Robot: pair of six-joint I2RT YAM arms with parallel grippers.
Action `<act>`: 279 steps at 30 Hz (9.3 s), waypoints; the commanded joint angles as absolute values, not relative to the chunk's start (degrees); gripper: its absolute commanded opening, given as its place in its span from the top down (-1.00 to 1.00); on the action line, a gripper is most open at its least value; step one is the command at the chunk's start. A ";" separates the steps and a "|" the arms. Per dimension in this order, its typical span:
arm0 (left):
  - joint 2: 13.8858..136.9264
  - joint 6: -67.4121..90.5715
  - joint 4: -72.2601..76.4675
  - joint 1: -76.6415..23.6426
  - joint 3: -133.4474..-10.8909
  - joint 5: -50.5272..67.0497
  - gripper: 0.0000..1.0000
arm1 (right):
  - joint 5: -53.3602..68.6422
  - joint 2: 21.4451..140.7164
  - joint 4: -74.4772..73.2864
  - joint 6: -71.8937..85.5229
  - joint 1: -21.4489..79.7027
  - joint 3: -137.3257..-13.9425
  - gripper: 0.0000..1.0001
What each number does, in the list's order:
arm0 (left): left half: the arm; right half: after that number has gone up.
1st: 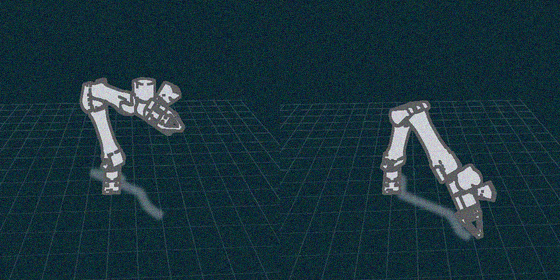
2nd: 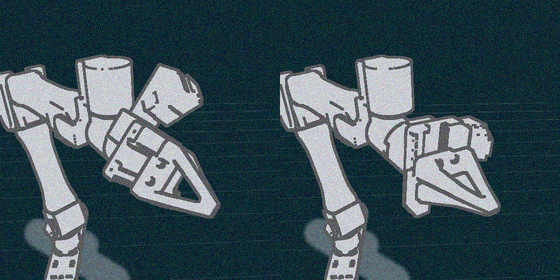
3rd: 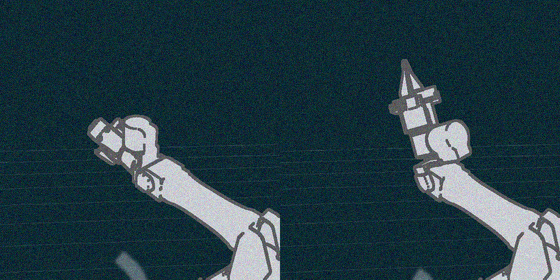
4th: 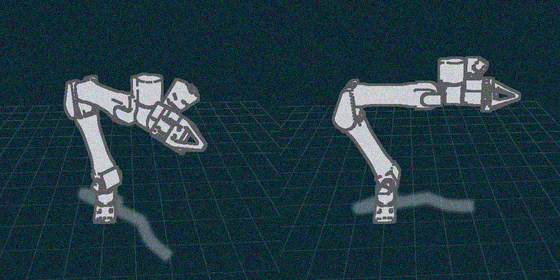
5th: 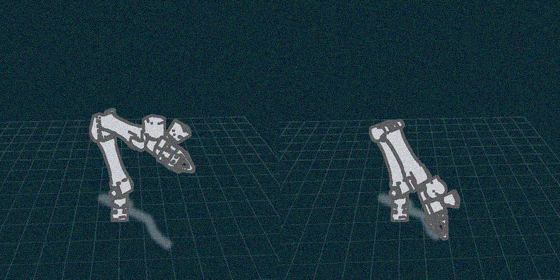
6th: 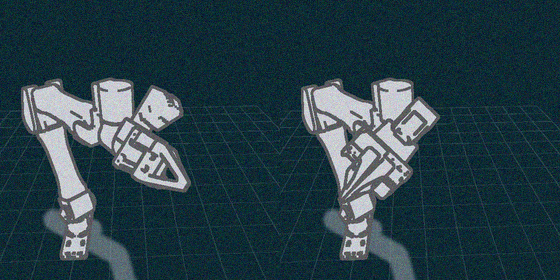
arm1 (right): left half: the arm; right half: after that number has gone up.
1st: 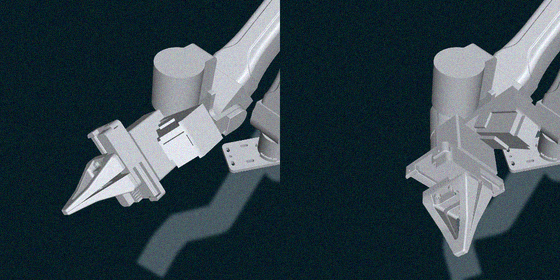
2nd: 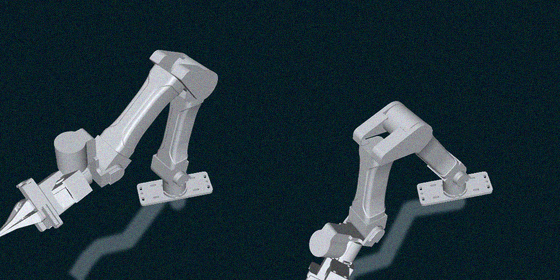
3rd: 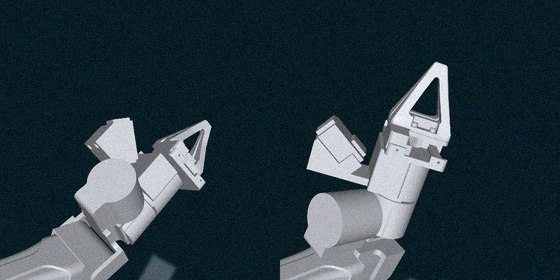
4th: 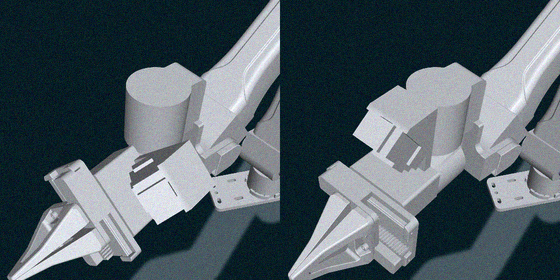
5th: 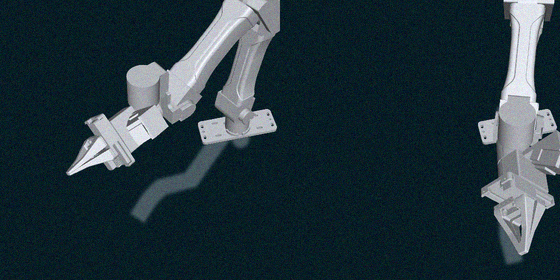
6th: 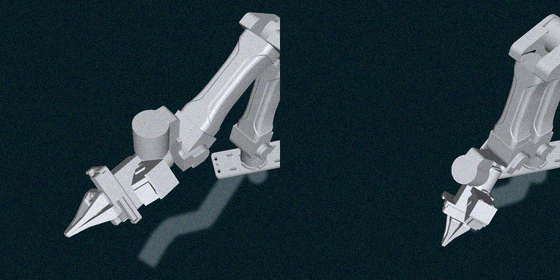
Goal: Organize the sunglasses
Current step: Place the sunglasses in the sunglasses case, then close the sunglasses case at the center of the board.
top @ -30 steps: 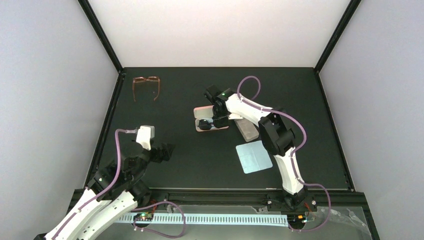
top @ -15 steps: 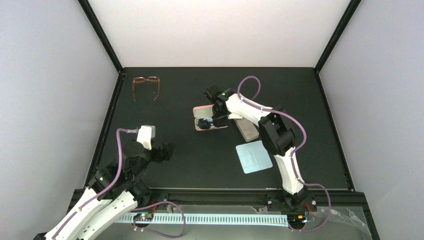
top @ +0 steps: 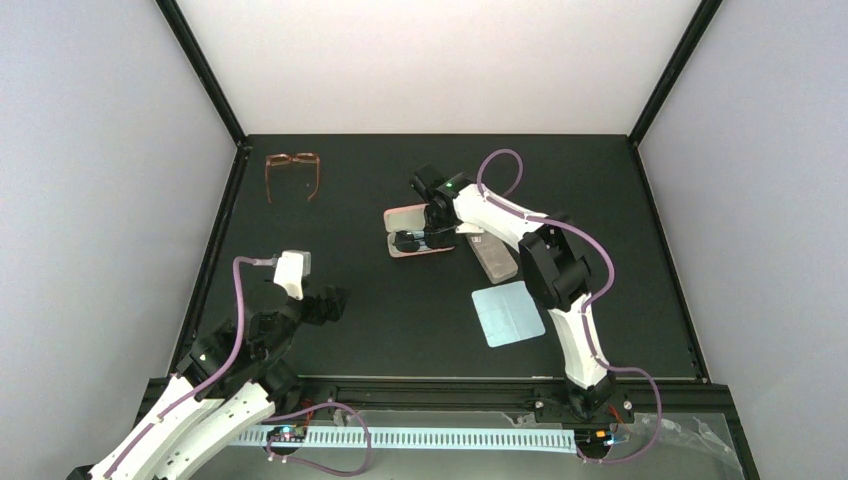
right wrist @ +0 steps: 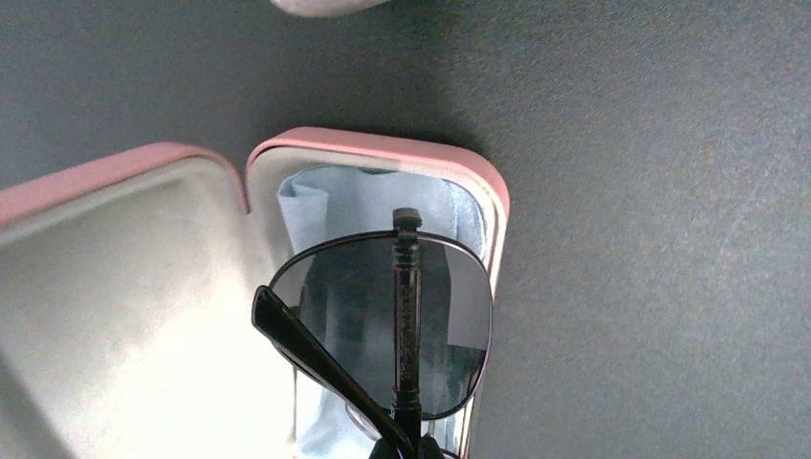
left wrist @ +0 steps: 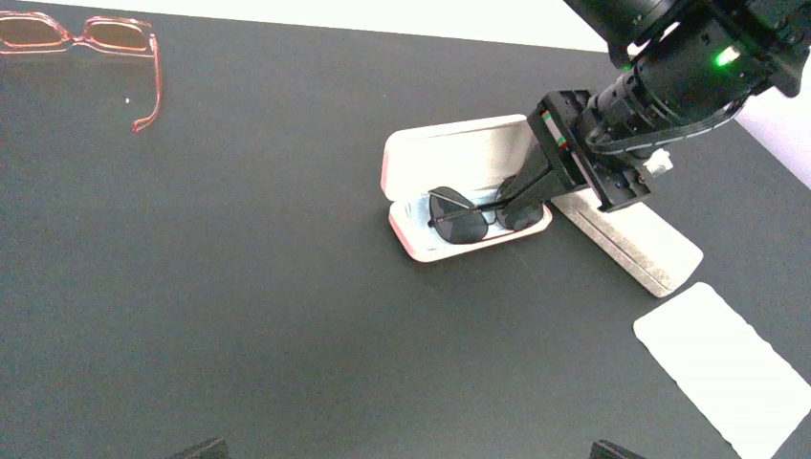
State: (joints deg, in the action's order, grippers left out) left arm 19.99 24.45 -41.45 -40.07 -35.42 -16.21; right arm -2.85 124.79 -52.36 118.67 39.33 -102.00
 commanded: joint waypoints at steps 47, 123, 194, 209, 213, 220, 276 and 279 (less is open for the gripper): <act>20.48 23.78 -39.92 -39.71 -35.68 -15.83 -0.97 | -2.62 122.88 -45.69 118.66 38.84 -100.32 0.98; 27.68 24.66 -45.25 -33.39 -41.36 -15.20 -0.97 | -15.23 97.65 -51.72 69.99 36.95 -91.32 -0.27; 100.59 29.78 8.12 -37.38 -47.37 -1.30 0.53 | 14.14 139.13 -60.81 29.45 32.88 -132.78 0.63; 101.73 29.60 14.17 -37.00 -46.69 -1.82 0.80 | 15.44 135.66 -61.12 30.31 33.22 -126.40 0.66; 102.07 29.45 13.80 -37.07 -46.86 -2.53 0.81 | 15.73 134.99 -60.63 30.75 33.22 -124.71 0.67; 102.06 29.29 13.74 -37.01 -46.72 -3.11 0.82 | 16.73 132.60 -57.81 32.64 33.23 -118.01 0.72; 97.28 28.45 12.38 -37.31 -40.53 -0.78 0.81 | 3.74 118.40 -56.98 35.25 37.18 -98.24 0.68; 96.63 27.84 11.90 -37.39 -40.28 -0.88 0.81 | 4.01 115.88 -56.53 34.69 37.08 -96.44 0.66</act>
